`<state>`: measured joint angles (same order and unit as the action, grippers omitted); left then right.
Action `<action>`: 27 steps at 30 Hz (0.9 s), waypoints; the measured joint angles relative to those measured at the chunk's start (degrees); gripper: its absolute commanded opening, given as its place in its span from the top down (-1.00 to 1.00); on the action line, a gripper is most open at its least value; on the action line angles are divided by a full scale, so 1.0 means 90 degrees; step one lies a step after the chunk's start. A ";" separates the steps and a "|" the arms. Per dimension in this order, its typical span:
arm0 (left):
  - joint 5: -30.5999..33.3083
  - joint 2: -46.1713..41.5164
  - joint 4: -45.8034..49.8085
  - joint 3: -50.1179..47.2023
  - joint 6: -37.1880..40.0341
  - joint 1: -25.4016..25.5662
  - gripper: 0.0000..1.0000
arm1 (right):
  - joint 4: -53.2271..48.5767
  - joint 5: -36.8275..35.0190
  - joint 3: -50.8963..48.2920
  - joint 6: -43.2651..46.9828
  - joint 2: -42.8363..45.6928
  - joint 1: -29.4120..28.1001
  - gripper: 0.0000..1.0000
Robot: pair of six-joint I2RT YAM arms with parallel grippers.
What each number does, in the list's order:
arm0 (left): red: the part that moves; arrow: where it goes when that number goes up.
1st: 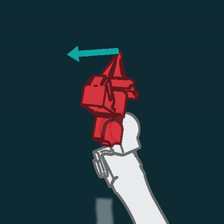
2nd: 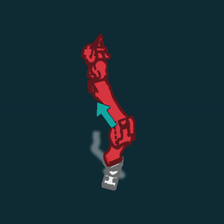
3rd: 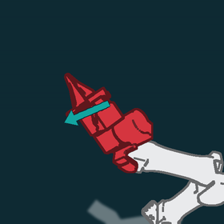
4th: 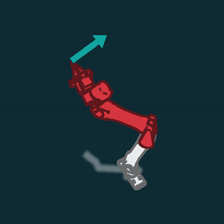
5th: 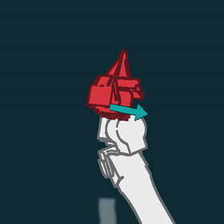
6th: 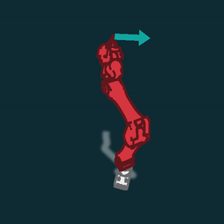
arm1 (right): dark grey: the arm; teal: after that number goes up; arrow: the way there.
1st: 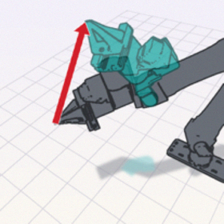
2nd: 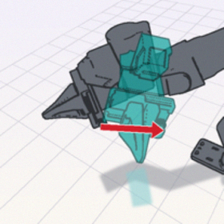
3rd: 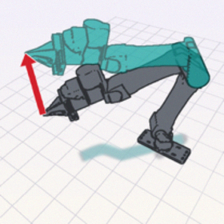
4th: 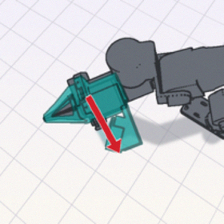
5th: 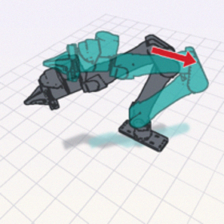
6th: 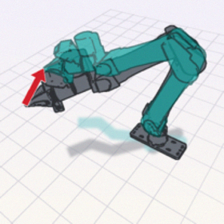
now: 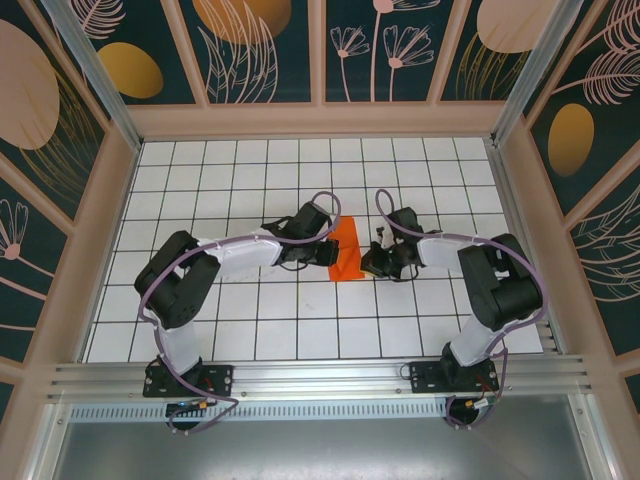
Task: Fold a paper plane with a square sheet of paper (fold left side to right side)
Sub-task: Fold the triangle a second time at the center of the table.
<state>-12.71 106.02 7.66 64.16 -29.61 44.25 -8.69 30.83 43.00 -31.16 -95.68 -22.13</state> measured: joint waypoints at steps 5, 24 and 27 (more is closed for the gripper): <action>0.0194 0.0012 0.0202 0.0039 0.0202 0.0000 1.00 | -0.0032 -0.0039 0.0017 0.0085 0.0000 -0.0019 0.86; 0.0782 0.0517 0.0515 0.0542 0.0605 -0.0007 1.00 | -0.0085 -0.0087 0.0051 0.0097 0.0000 -0.0041 0.85; 0.0809 0.0532 0.0517 0.0551 0.0607 -0.0015 1.00 | -0.0087 -0.0087 0.0051 0.0117 0.0000 -0.0041 0.85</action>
<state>-5.43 110.80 12.32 69.12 -24.14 44.12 -9.47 30.04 43.46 -30.11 -95.68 -22.50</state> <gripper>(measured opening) 0.056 0.077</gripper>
